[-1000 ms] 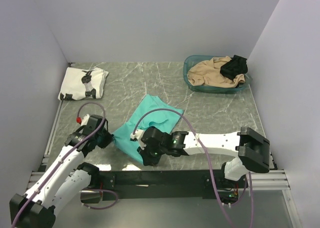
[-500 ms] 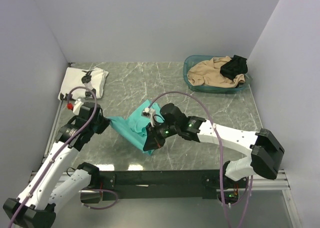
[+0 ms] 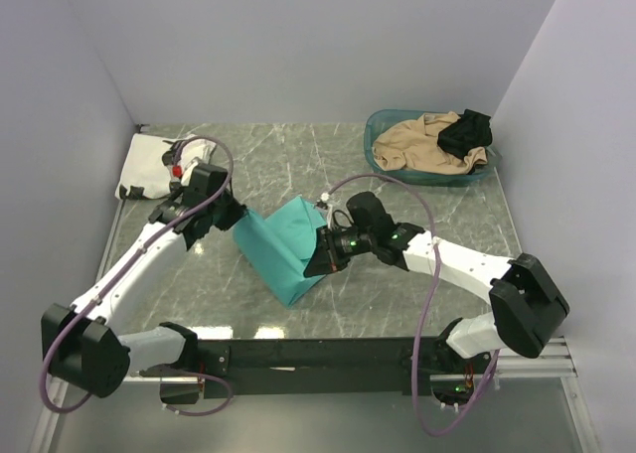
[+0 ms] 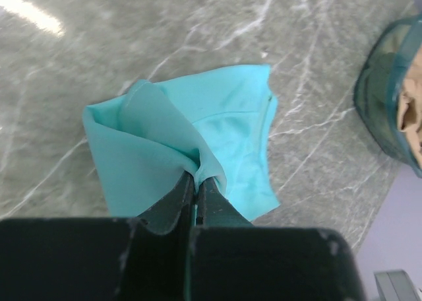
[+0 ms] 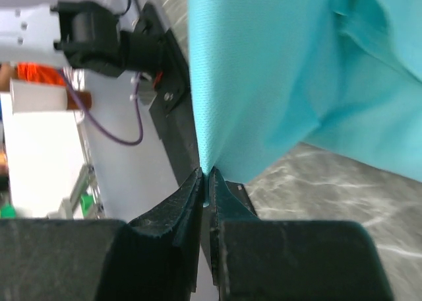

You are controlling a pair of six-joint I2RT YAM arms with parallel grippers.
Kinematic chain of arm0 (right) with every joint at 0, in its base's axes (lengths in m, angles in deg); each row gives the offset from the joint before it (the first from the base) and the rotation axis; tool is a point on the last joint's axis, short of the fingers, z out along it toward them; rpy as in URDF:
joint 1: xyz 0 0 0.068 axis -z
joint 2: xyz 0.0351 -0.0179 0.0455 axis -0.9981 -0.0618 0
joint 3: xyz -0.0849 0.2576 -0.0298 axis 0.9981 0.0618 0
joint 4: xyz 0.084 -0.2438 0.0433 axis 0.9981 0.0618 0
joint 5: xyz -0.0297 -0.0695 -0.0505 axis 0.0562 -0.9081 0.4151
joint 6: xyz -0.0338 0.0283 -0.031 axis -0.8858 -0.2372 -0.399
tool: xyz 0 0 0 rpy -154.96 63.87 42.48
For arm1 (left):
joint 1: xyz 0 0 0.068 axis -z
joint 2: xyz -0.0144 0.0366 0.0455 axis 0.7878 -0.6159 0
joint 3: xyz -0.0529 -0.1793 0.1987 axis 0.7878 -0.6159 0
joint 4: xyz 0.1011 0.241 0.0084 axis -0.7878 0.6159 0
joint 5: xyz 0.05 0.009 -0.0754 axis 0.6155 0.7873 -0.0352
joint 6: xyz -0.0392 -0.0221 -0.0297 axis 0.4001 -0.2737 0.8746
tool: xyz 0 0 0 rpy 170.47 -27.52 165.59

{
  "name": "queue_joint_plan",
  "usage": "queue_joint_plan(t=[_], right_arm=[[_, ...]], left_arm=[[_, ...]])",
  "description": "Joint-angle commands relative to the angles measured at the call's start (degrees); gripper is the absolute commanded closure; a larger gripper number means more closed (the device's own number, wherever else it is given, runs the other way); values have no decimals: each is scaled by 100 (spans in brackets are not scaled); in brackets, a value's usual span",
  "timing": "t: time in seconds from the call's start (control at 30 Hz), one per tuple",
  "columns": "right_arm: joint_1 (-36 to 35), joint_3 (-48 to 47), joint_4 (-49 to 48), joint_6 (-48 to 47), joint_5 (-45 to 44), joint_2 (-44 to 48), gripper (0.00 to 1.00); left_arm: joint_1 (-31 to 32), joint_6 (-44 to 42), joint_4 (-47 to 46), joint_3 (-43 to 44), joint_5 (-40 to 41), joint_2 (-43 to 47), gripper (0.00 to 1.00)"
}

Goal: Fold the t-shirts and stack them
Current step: Fold the tshirt

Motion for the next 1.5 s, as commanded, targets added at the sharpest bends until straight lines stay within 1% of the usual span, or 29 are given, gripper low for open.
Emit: queue_joint_plan(t=[0.0,0.07,0.2,0.37,0.47,0.5,0.53,0.67,0.77,0.83,1.03,1.1,1.17,1.2,1.23,1.27,1.3,1.33,1.37,1.4,1.47], right_arm=[[294,178,-80,123,276,272,88],[540,283,-54,132,285,317,88],[935,424,-54,167,381,326,87],[1384,714,-344,378,505,317,87],[1656,863,-335,422,452,273,87],[1813,907,-344,457,435,230,87],[1902,986,-518,466,409,203,87],[2306,1092,-590,475,347,-34,87],[2605,1136,-643,537,163,-280,87],[2789,1145,-661,580,75,-447,87],[3071,1040,-670,712,-399,-992,84],[3080,961,-538,634,-688,-1176,82],[3089,820,-397,572,-944,-1291,78],[3107,759,-258,519,-1137,-1309,73],[3116,689,-169,502,-1260,-1300,71],[3133,653,-160,519,-1357,-1231,67],[3151,566,-125,493,-1428,-1169,54],[3142,504,-37,475,-1629,-1107,48],[3151,434,42,388,-1700,-950,36],[3151,294,121,335,-1779,-862,33],[3142,222,280,203,-1920,-607,28]], left_arm=[[14,-215,-762,552,68,-251,99],[41,-250,-921,658,-20,-541,99],[207,-329,-983,1141,-195,-1112,99],[498,-434,-930,1695,146,-1859,99],[612,-540,-921,2143,164,-2412,99],[690,-592,-851,2414,147,-2570,99],[726,-628,-851,2547,138,-2885,99],[937,-751,-710,3233,199,-3695,99],[1043,-847,-640,3917,182,-4319,99],[1122,-935,-596,4200,173,-4766,99],[1262,-1111,-552,5184,77,-5865,99],[1263,-1103,-360,5614,33,-6148,97],[1271,-1103,-219,5966,41,-6508,91],[1271,-1111,-235,6011,15,-6579,84],[1271,-1129,-270,6046,-20,-6658,82],[1271,-1146,-323,6064,-55,-6685,78],[1263,-1138,-367,6073,-73,-6694,69],[1271,-1146,-385,6090,-90,-6659,64],[1263,-1155,-402,6082,-99,-6641,60],[1263,-1164,-420,6082,-82,-6598,52],[1263,-1182,-411,6047,-12,-6405,46]])
